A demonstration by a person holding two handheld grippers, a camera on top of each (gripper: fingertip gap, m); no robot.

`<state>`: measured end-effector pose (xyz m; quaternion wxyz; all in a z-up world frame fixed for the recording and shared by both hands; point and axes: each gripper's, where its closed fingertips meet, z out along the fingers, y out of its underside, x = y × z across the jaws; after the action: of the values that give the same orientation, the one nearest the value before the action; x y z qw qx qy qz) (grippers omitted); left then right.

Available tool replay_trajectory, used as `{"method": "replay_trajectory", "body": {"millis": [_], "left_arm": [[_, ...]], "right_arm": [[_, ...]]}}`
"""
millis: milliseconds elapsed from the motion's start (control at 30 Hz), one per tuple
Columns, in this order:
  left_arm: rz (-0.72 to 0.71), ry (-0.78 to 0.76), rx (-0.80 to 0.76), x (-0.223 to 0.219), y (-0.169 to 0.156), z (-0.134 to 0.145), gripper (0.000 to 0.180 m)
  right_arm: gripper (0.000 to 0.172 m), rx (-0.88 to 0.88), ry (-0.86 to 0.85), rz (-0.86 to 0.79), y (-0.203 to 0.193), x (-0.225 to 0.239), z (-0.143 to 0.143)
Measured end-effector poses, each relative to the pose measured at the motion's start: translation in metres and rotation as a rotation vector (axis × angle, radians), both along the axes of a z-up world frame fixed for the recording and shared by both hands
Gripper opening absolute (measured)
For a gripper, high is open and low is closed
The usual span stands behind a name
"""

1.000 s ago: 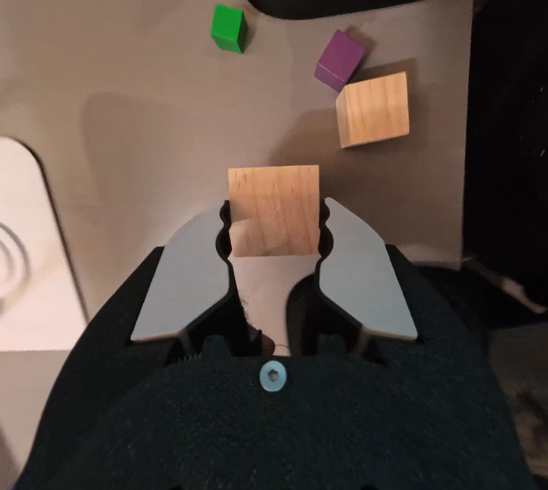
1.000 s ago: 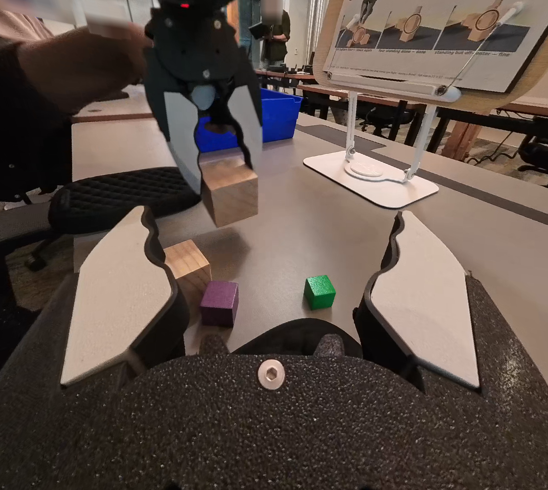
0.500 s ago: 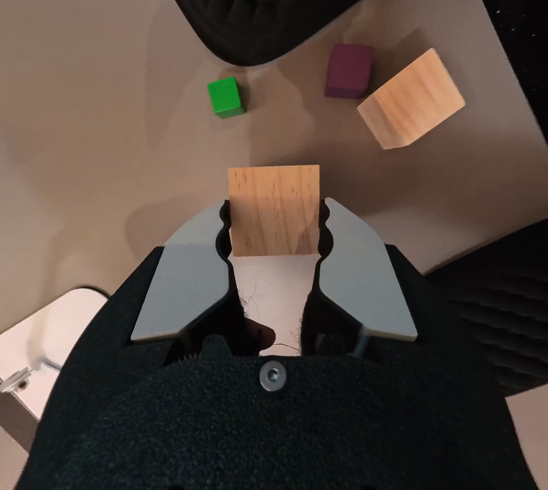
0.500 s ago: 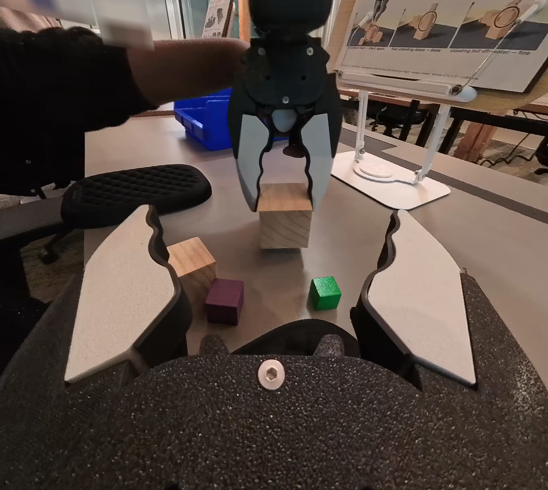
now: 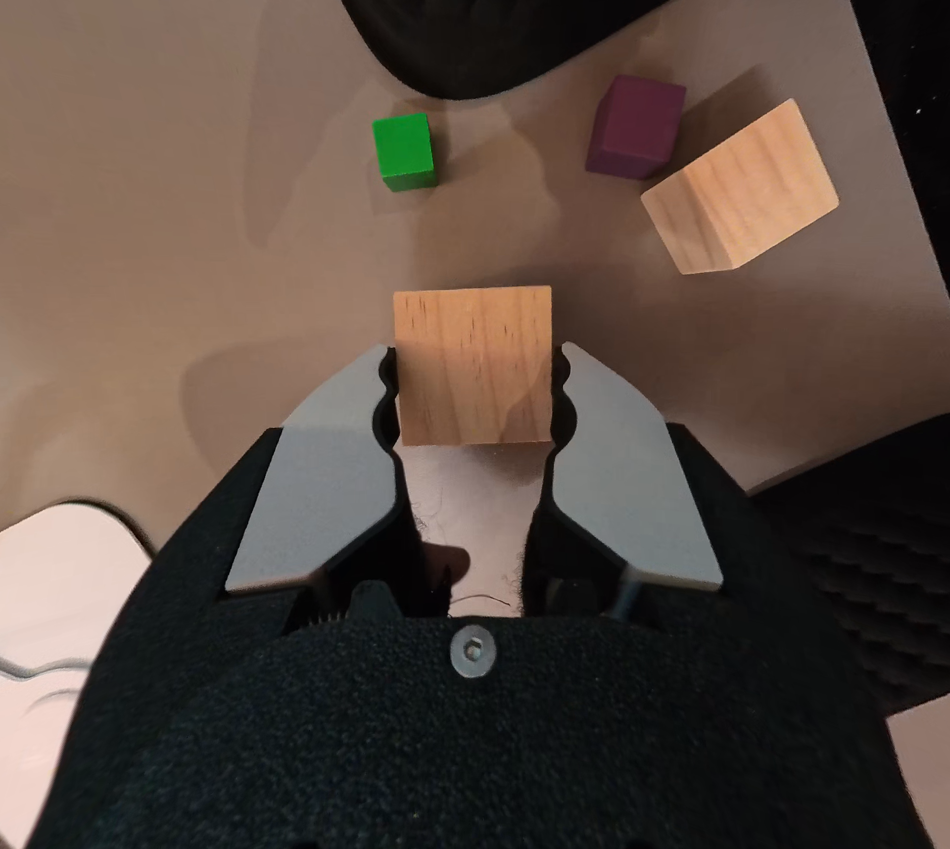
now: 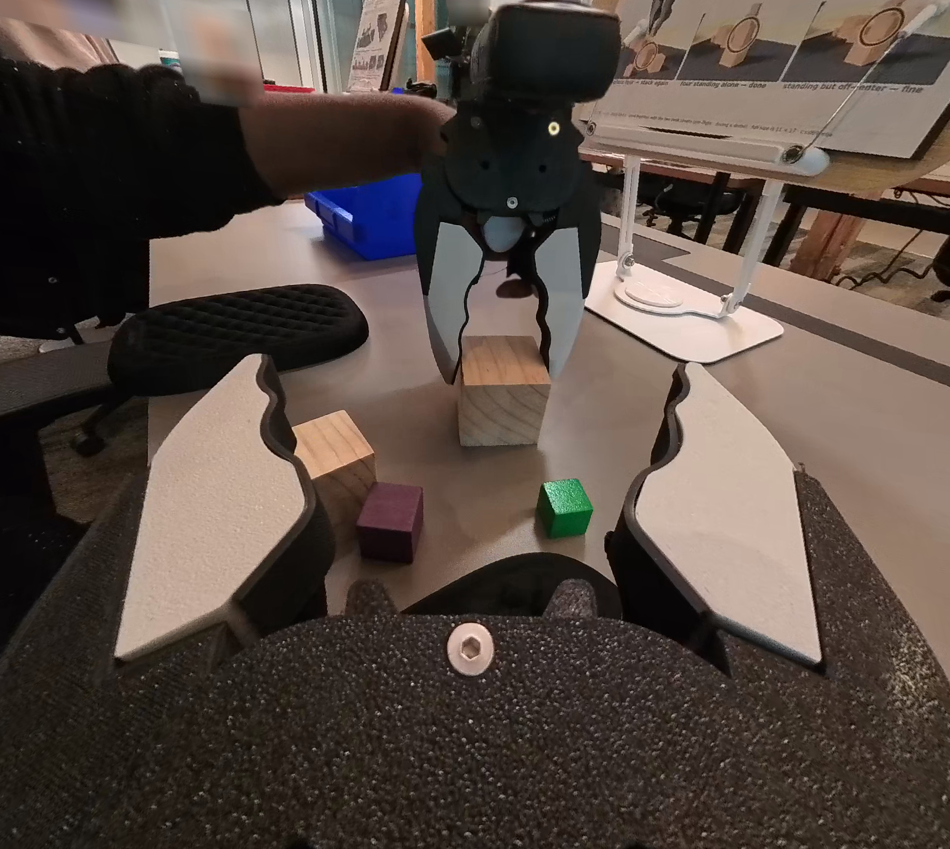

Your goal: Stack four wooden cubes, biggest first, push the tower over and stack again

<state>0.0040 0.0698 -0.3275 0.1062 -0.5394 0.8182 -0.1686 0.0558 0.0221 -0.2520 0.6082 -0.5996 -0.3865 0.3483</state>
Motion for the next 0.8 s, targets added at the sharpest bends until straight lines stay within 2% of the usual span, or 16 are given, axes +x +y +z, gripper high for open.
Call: {"method": "replay_trajectory", "body": {"millis": [33,133,233,333,433,533,667,800], "left_arm": [[0.01,-0.009,-0.01,0.0,0.0,0.001,0.058],[0.084,-0.056,-0.031,0.002,0.001,0.013,0.091],[0.259,-0.097,-0.031,0.003,0.002,0.034,0.119],[0.467,-0.092,-0.033,-0.002,-0.019,0.049,0.118],[0.546,-0.097,-0.142,0.001,-0.071,0.053,0.115],[0.637,-0.091,-0.133,0.004,-0.099,0.043,0.103],[0.663,-0.021,-0.101,0.003,-0.115,0.018,0.095],[0.669,0.017,-0.062,0.005,-0.112,0.002,0.092]], "right_arm": [[0.136,0.0,0.002,0.0,0.0,0.0,0.0],[0.136,0.0,0.007,0.0,0.0,0.001,0.001],[0.136,-0.001,0.008,0.0,0.0,0.001,0.001],[0.135,-0.002,0.012,0.0,0.0,0.001,0.001],[0.135,-0.005,0.016,0.0,0.001,0.001,0.001],[0.134,0.0,0.011,0.001,0.0,0.001,0.001],[0.134,0.003,0.004,0.003,0.0,0.0,0.001],[0.135,-0.001,0.006,0.003,0.0,0.0,0.001]]}}
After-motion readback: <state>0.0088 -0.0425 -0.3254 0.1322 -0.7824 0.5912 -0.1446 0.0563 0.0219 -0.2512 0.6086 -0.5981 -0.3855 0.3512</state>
